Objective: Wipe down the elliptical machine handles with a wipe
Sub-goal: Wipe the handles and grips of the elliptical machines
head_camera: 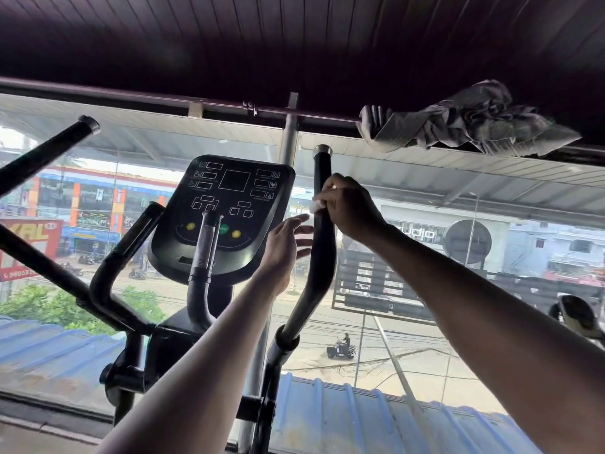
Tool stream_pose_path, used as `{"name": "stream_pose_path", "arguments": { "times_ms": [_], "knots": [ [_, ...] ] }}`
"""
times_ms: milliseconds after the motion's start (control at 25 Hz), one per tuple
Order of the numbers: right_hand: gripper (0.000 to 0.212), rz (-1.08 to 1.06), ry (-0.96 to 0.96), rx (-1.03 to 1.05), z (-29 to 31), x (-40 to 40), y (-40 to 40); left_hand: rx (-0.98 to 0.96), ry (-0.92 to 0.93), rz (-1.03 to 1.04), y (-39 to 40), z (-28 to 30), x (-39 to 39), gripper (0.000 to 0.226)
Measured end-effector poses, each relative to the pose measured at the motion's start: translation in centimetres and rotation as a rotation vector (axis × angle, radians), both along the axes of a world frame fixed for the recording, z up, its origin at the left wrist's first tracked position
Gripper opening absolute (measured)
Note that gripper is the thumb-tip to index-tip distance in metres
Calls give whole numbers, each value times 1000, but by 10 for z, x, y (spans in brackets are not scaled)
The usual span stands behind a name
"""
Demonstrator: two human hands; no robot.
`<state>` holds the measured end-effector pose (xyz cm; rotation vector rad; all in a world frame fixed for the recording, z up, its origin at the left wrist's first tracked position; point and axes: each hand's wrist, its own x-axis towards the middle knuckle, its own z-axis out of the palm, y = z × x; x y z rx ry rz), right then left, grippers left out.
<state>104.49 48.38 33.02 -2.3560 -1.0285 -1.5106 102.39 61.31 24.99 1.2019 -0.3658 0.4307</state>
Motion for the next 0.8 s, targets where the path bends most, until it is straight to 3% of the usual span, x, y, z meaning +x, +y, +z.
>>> {"name": "stream_pose_path", "arguments": {
  "times_ms": [80, 200, 280, 480, 680, 800],
  "knots": [
    [20, -56, 31, 39, 8, 7, 7, 4, -11, 3, 1, 2, 4, 28],
    [16, 32, -3, -325, -10, 3, -1, -6, -22, 22, 7, 4, 10, 30],
    [16, 78, 71, -434, -4, 0, -13, -6, -25, 31, 8, 10, 15, 30],
    [16, 15, 11, -84, 31, 23, -2, 11, -44, 26, -1, 28, 22, 32],
    [12, 145, 13, -482, 11, 5, -17, -33, -44, 20, 6, 31, 33, 35],
    [15, 86, -31, -349, 37, 28, -14, -35, -38, 6, 0, 39, 33, 37]
  ]
}}
